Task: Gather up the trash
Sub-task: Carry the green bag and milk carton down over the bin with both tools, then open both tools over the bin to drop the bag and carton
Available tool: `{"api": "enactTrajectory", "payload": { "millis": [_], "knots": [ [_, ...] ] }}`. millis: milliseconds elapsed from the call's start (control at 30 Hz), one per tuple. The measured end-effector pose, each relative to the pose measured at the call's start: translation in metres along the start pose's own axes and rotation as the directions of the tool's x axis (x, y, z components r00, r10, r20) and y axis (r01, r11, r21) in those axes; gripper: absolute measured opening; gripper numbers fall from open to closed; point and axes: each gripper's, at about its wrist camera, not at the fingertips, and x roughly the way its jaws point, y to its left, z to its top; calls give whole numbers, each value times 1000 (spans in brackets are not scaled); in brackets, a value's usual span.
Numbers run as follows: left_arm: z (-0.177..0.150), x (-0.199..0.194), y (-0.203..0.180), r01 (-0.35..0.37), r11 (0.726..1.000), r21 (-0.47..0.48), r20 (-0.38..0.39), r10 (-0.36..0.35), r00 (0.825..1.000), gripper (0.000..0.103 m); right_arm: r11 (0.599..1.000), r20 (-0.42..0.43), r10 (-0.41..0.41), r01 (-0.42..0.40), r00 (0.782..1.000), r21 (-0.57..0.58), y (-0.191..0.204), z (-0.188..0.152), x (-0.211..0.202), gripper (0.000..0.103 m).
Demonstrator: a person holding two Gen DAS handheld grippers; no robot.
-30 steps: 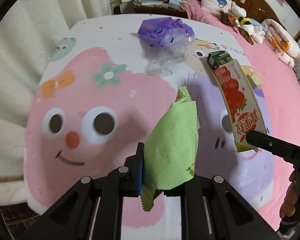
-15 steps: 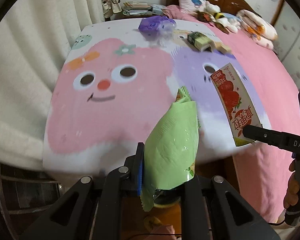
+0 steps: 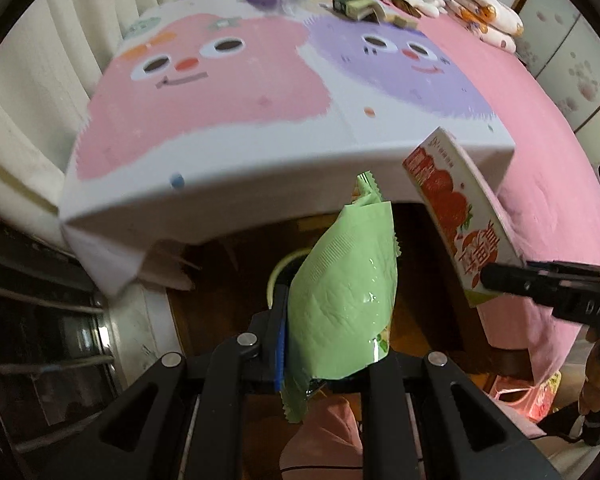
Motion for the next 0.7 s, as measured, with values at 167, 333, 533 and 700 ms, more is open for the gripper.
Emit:
{"api": "enactTrajectory", "payload": {
  "millis": [167,333,533,700],
  "knots": [
    [-17,32,-8,9,1000,-15,-67,-10,998,12,999,-92,-19,23,996,42,-17,-25,34,38],
    [-29,88,-14,-2,1000,-16,-142,0,990,13,995,-178,-25,42,984,89,-43,-44,92,38],
    [-39,177,-23,-26,1000,2,-219,25,975,14,988,-261,-25,64,965,142,-84,-50,183,38],
    [-42,240,-29,-46,999,26,-250,51,967,23,982,-279,-52,99,959,159,-103,-44,244,38]
  ]
}}
